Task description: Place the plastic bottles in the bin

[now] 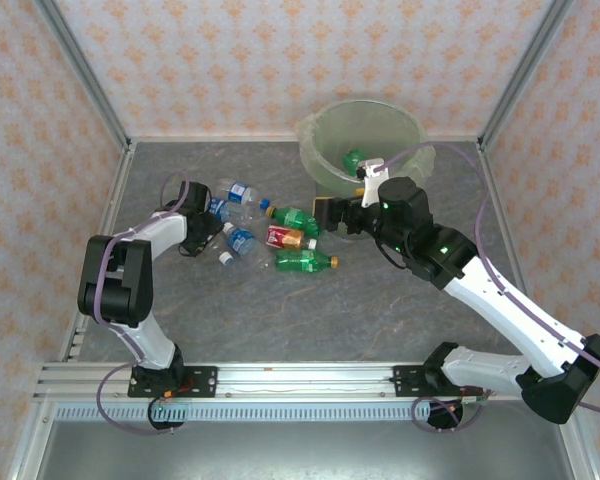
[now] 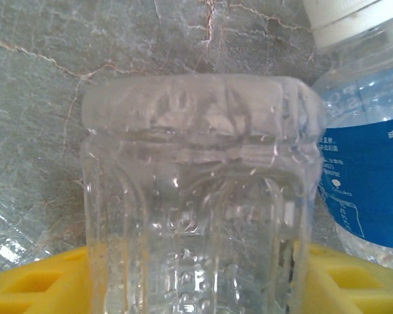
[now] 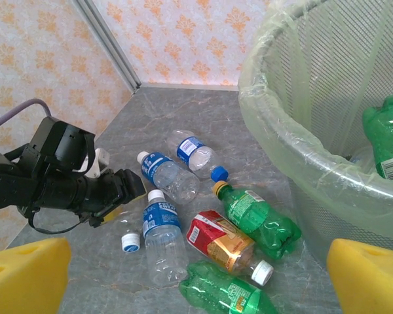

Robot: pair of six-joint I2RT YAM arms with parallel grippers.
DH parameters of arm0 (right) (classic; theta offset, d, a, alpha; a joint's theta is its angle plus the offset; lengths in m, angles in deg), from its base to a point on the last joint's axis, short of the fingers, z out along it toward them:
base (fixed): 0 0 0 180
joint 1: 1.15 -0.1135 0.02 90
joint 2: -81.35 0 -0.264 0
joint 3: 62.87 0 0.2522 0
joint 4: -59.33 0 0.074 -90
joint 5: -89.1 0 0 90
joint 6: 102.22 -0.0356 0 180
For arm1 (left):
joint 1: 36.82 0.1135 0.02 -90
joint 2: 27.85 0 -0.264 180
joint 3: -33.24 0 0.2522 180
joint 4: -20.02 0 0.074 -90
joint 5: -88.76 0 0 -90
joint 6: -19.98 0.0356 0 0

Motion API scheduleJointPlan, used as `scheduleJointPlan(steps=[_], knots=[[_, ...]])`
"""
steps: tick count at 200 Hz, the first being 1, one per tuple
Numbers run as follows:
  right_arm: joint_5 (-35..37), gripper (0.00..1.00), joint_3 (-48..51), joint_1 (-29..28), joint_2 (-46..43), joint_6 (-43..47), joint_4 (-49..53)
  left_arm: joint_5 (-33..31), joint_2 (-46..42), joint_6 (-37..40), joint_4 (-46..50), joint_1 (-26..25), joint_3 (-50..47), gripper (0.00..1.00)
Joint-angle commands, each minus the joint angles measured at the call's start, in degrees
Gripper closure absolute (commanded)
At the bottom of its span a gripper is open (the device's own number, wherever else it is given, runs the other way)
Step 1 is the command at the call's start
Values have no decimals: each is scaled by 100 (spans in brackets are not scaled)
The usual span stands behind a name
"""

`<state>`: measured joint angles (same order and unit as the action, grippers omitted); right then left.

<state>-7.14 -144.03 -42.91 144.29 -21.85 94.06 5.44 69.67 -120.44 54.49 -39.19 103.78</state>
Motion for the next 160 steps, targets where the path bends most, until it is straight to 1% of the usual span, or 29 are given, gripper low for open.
scheduleJointPlan(steps=[1, 9, 16, 42, 64, 117, 138, 160], knots=[[155, 0, -106, -35, -132, -2, 8, 10, -78, 58, -73, 70, -232, 38], [140, 0, -96, -39, -137, -13, 7, -16, -155, 67, -42, 73, -252, 38], [141, 0, -105, -45, -144, -20, 1, -37, -253, 86, -9, 75, -263, 42], [159, 0, -107, -39, -163, -19, -5, -212, -672, 152, 237, 77, -257, 45], [198, 0, -74, -39, -185, -12, -25, -272, -1072, 147, 426, 80, -254, 44], [267, 0, -53, -37, -217, -15, -144, -181, -2232, 53, 558, 53, -206, 45], [341, 0, -40, -42, -255, 12, -183, -198, -2659, 7, 511, -51, -81, 45], [387, 0, -28, -42, -299, 29, -207, -283, -2919, -52, 444, -230, 148, 45]])
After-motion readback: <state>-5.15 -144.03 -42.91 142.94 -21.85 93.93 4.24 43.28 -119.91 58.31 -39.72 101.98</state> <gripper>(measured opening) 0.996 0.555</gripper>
